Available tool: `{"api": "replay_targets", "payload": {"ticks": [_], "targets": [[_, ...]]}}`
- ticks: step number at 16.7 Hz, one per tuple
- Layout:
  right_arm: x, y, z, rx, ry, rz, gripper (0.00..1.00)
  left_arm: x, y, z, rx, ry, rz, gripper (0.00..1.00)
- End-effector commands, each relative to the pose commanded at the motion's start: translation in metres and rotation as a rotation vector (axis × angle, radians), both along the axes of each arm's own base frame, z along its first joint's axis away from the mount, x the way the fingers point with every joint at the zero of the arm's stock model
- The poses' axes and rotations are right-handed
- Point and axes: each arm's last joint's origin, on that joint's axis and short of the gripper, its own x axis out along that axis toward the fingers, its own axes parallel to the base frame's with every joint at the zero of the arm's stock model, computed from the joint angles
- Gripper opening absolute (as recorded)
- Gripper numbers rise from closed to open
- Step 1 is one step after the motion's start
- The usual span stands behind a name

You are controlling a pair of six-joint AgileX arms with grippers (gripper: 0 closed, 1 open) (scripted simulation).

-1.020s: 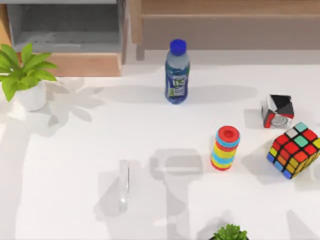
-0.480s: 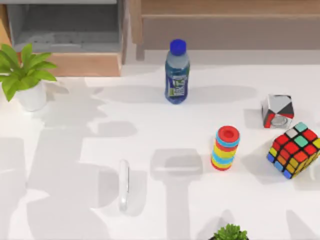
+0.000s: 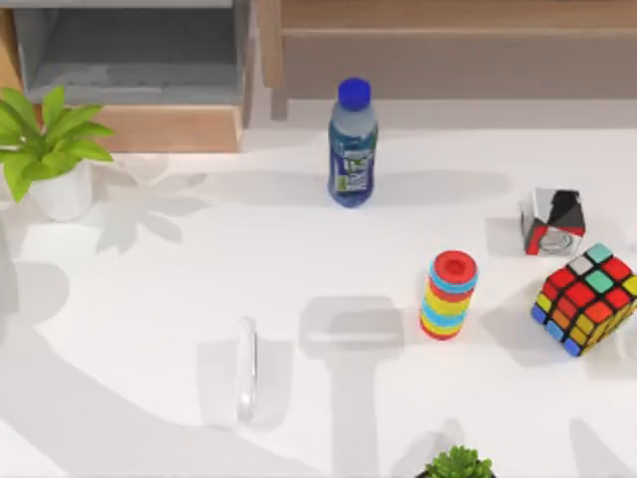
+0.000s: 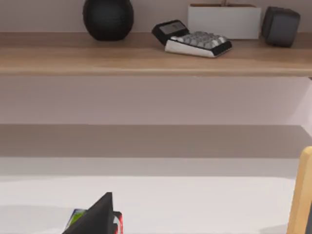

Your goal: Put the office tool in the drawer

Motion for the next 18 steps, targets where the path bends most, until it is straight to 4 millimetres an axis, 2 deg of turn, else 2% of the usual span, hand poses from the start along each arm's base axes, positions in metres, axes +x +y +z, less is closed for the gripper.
{"api": "replay_targets", "payload": {"ticks": [2,8,14,18], "targets": [[0.000,0.000,0.000,0.000,0.000,0.000,1.00,0.002,0.004,-0.009,0.024,0.000,0.001,1.00],[0.000,0.000,0.000,0.000,0.000,0.000,1.00,0.003,0.002,-0.009,0.022,0.003,-0.002,1.00],[0.000,0.000,0.000,0.000,0.000,0.000,1.00,0.025,0.004,-0.009,0.025,0.000,0.001,1.00],[0.000,0.000,0.000,0.000,0.000,0.000,1.00,0.027,0.004,-0.009,0.025,0.000,0.001,1.00]]}}
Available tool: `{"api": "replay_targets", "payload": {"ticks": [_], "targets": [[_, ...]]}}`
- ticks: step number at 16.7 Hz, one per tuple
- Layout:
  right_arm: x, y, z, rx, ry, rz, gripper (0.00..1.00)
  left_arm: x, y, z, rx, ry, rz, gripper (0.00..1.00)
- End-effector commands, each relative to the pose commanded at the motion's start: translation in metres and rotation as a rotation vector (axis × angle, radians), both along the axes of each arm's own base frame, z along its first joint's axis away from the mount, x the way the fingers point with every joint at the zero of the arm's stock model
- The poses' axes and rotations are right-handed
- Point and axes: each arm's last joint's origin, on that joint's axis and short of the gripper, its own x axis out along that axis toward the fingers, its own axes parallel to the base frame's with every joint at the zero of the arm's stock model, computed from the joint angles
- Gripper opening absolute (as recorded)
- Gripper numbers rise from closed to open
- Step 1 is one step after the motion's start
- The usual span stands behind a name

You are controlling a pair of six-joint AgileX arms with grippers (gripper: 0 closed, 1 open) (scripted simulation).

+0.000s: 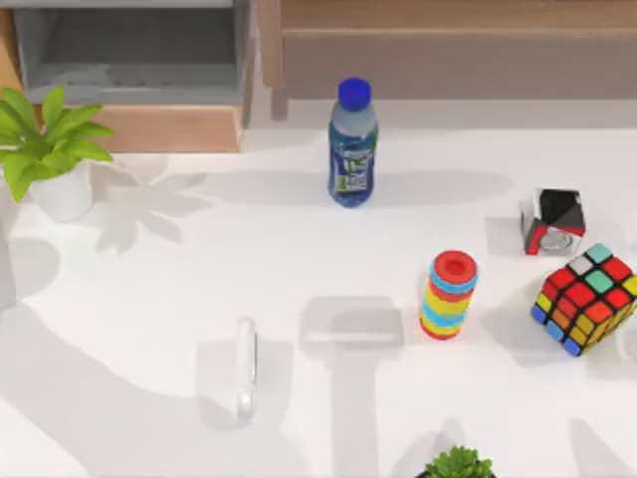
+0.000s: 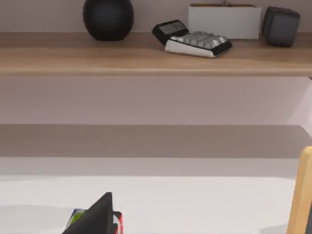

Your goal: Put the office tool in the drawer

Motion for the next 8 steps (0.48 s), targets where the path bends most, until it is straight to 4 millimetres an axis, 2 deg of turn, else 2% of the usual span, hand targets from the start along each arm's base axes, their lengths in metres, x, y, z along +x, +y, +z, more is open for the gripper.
{"api": "replay_targets", "payload": {"ticks": [8], "targets": [[0.0000,0.0000,0.0000,0.000,0.000,0.000,1.00,0.0000,0.0000,0.0000,0.000,0.000,0.000,0.40]]}}
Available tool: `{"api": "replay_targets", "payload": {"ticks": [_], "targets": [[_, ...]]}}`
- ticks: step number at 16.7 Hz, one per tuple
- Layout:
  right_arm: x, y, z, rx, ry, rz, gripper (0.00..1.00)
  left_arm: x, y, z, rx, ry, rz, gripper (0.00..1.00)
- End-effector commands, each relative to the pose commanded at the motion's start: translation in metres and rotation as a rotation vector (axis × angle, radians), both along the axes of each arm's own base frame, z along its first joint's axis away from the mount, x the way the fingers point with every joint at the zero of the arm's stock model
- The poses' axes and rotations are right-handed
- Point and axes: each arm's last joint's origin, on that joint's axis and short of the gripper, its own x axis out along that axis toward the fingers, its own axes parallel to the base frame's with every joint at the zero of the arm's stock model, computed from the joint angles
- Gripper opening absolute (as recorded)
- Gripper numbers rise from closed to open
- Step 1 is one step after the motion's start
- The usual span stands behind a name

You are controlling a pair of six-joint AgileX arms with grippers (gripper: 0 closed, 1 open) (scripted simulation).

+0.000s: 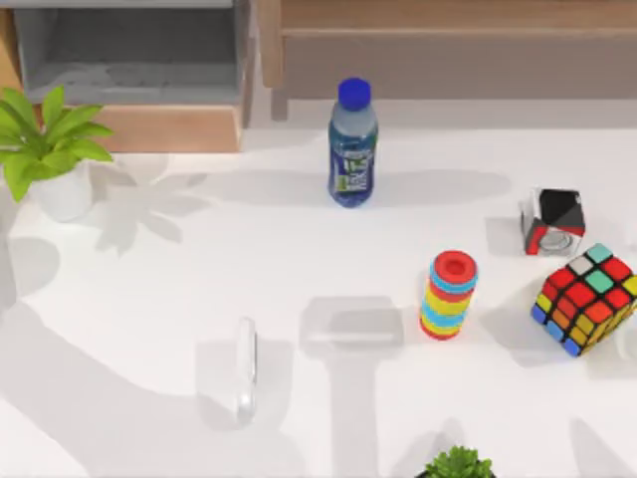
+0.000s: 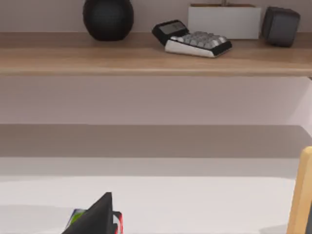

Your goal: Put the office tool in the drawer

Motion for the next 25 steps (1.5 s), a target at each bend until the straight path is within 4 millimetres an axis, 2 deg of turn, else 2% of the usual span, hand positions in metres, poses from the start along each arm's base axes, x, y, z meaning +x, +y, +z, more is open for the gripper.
{"api": "replay_targets", "payload": {"ticks": [5,6,16,22,25], "targets": [[0.000,0.000,0.000,0.000,0.000,0.000,1.00,0.000,0.000,0.000,0.000,0.000,0.000,0.02],[0.000,0.000,0.000,0.000,0.000,0.000,1.00,0.000,0.000,0.000,0.000,0.000,0.000,0.00],[0.000,0.000,0.000,0.000,0.000,0.000,1.00,-0.005,0.003,-0.003,-0.011,0.013,0.005,0.00],[0.000,0.000,0.000,0.000,0.000,0.000,1.00,-0.052,0.002,-0.007,-0.017,0.025,0.003,0.00],[0.000,0.000,0.000,0.000,0.000,0.000,1.00,-0.064,0.003,-0.005,-0.013,0.018,0.003,0.00]]}}
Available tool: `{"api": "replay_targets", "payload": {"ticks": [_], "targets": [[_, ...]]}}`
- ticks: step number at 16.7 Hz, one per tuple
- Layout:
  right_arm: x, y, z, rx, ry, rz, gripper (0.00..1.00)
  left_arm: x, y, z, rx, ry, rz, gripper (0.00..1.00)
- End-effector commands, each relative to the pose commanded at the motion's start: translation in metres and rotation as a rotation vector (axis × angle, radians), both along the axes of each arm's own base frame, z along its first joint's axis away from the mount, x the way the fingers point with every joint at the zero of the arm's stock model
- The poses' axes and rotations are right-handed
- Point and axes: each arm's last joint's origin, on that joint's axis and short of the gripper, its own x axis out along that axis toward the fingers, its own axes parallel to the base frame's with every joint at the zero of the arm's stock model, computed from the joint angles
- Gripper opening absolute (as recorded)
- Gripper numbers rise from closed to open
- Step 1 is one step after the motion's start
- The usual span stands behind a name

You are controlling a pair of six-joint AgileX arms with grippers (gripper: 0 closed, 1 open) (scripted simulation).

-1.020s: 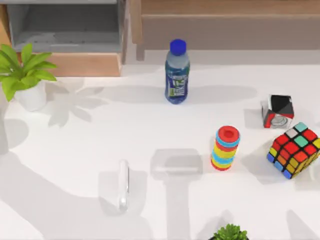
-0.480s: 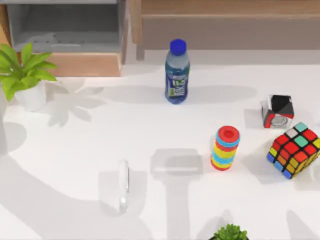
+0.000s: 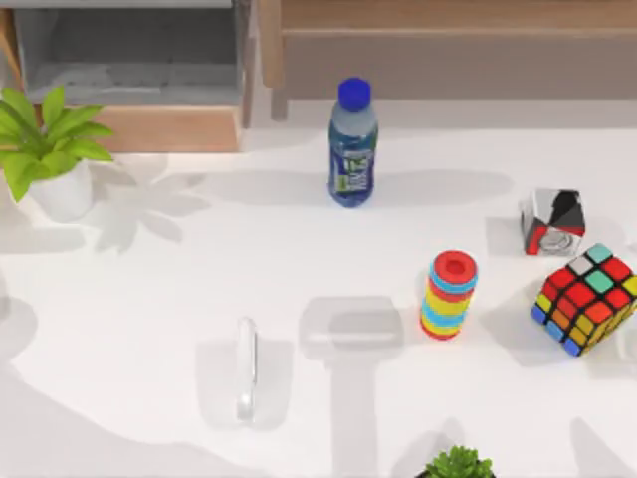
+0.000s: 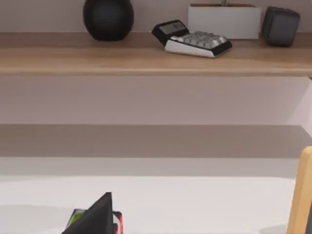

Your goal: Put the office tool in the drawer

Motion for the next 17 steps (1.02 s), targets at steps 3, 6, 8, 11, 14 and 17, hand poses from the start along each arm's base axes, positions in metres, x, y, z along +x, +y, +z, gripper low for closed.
{"api": "replay_targets", "payload": {"ticks": [3,6,8,11,14,17], "targets": [[0.000,0.000,0.000,0.000,0.000,0.000,1.00,0.001,-0.001,-0.002,-0.003,0.006,0.000,0.00],[0.000,0.000,0.000,0.000,0.000,0.000,1.00,-0.009,0.001,-0.001,0.000,0.001,0.002,0.00],[0.000,0.000,0.000,0.000,0.000,0.000,1.00,-0.026,0.001,-0.002,-0.003,0.006,-0.001,0.00],[0.000,0.000,0.000,0.000,0.000,0.000,1.00,-0.053,0.001,-0.003,-0.005,0.010,-0.001,0.00],[0.000,0.000,0.000,0.000,0.000,0.000,1.00,-0.062,0.001,-0.002,-0.003,0.006,0.000,0.00],[0.000,0.000,0.000,0.000,0.000,0.000,1.00,-0.062,0.001,-0.002,-0.002,0.006,-0.001,0.00]]}}
